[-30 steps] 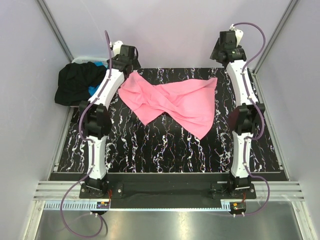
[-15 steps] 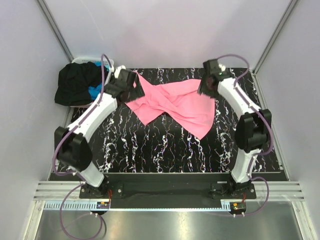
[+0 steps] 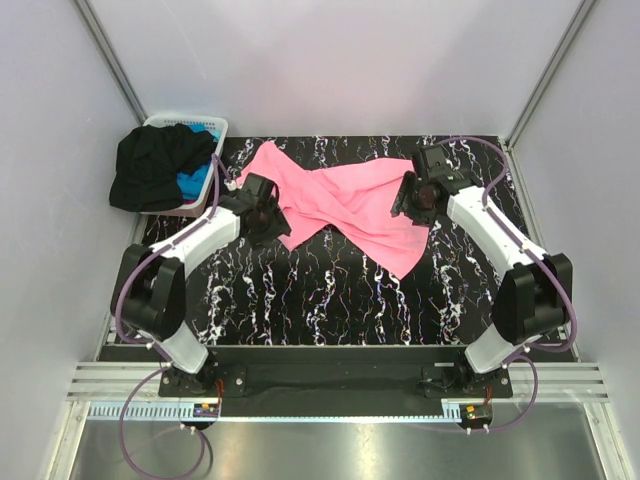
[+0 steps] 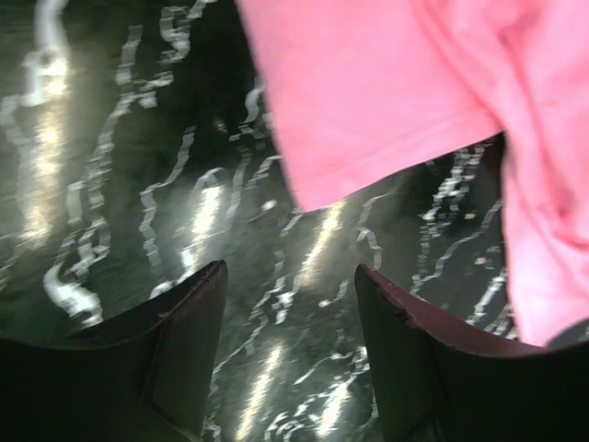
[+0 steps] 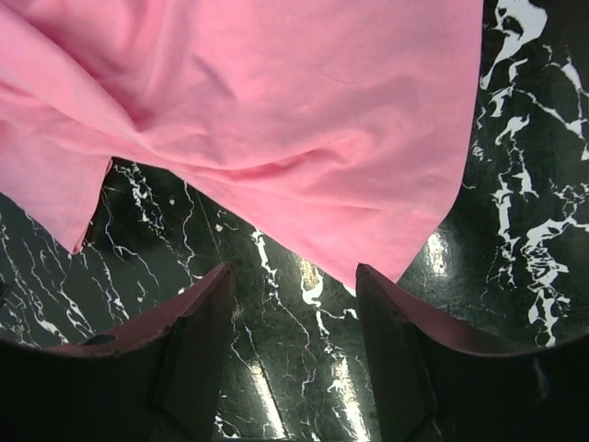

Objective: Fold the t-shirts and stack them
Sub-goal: Flatten the tshirt out

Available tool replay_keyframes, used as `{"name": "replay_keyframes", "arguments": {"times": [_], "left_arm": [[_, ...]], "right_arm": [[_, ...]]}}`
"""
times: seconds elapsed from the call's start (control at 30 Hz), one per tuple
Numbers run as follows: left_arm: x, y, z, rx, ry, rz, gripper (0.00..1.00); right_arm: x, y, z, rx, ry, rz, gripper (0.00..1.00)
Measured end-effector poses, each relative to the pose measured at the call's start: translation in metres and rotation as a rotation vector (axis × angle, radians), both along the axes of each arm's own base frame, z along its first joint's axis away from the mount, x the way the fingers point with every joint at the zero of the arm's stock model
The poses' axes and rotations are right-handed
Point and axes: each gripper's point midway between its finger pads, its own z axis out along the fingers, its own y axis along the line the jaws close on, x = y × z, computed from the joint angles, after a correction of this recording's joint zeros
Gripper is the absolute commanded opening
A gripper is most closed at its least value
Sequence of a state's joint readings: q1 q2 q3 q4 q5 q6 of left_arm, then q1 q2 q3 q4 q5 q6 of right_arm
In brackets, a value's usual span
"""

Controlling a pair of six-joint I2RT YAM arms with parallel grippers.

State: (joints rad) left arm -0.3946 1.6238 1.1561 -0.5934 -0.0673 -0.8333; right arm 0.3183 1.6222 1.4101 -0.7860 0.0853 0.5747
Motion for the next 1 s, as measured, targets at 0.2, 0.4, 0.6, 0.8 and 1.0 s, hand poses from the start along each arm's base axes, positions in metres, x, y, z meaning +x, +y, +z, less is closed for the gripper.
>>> {"name": "replay_keyframes", "arguments": {"times": [0.2, 0.4, 0.6, 0.8, 1.0], "left_arm": [[0.01, -0.025, -0.012, -0.112, 0.017, -0.01, 0.61], [0.011, -0.032, -0.025, -0.146, 0.055, 0.009, 0.57], [0.011, -0.029, -0.033, -0.128, 0.075, 0.03, 0.52], [0.017, -0.025, -0.04, -0.087, 0.091, 0.051, 0.52], [0.028, -0.028, -0.054, -0.067, 0.117, 0.056, 0.52]], "right_arm": [[-0.02, 0.002, -0.017, 0.033, 0.054, 0.004, 0.63], [-0.024, 0.002, -0.022, 0.035, 0.07, 0.004, 0.63], [-0.024, 0.002, -0.022, 0.036, 0.07, 0.005, 0.63], [-0.024, 0.003, -0.022, 0.038, 0.07, 0.006, 0.63], [-0.024, 0.003, -0.024, 0.036, 0.076, 0.007, 0.63]]}}
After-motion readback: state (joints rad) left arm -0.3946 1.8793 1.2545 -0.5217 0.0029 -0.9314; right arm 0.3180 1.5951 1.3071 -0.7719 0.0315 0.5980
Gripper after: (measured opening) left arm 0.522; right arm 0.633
